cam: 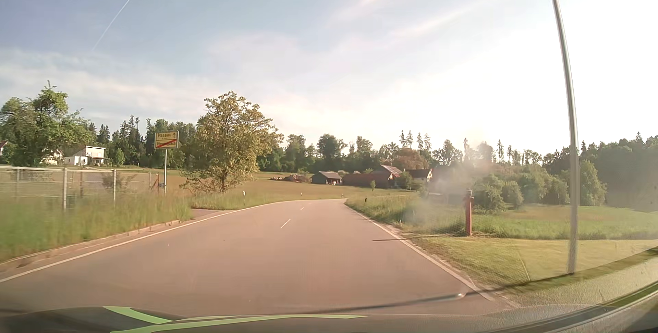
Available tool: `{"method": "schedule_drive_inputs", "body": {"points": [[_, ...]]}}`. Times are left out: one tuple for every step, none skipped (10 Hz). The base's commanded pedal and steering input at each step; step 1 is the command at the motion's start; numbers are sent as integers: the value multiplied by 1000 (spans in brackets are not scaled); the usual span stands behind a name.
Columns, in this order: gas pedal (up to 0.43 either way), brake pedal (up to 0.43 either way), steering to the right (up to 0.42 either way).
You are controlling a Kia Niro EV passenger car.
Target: Follow the waypoints while adhering to traffic rules and regulations
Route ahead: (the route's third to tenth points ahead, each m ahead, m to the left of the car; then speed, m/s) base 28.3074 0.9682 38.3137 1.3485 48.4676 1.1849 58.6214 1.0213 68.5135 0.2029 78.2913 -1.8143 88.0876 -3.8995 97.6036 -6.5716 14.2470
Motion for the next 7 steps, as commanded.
{"method": "schedule_drive_inputs", "body": {"points": [[169, 0, -8], [169, 0, -8], [169, 0, -8], [169, 0, -8], [169, 0, -7], [169, 0, -7], [169, 0, -7]]}}
